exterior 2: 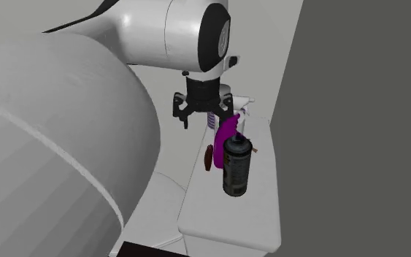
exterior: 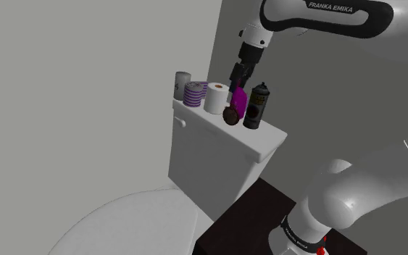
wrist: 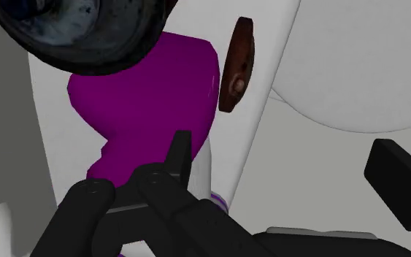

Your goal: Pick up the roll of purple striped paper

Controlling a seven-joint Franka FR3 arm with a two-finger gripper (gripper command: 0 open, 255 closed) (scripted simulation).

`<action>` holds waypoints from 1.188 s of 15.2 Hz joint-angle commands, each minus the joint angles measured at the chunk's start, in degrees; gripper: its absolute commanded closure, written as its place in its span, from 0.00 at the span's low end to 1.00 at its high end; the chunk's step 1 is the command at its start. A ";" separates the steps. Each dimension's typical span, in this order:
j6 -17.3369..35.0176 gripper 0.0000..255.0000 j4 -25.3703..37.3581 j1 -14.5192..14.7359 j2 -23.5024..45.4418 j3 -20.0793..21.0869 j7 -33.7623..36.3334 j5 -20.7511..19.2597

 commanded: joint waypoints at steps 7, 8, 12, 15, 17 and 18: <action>0.73 0.00 16.04 1.34 19.23 -2.72 -11.08 -0.22; 0.42 0.00 18.61 1.38 21.79 -2.91 -12.42 -0.10; -1.67 0.00 30.17 1.34 32.39 -3.34 -17.53 0.51; -4.36 0.00 40.66 0.95 41.02 -3.24 -21.08 1.00; -3.52 0.00 39.68 0.92 40.88 -3.16 -21.07 0.95; -2.64 0.00 38.56 0.95 40.64 -3.14 -21.03 0.91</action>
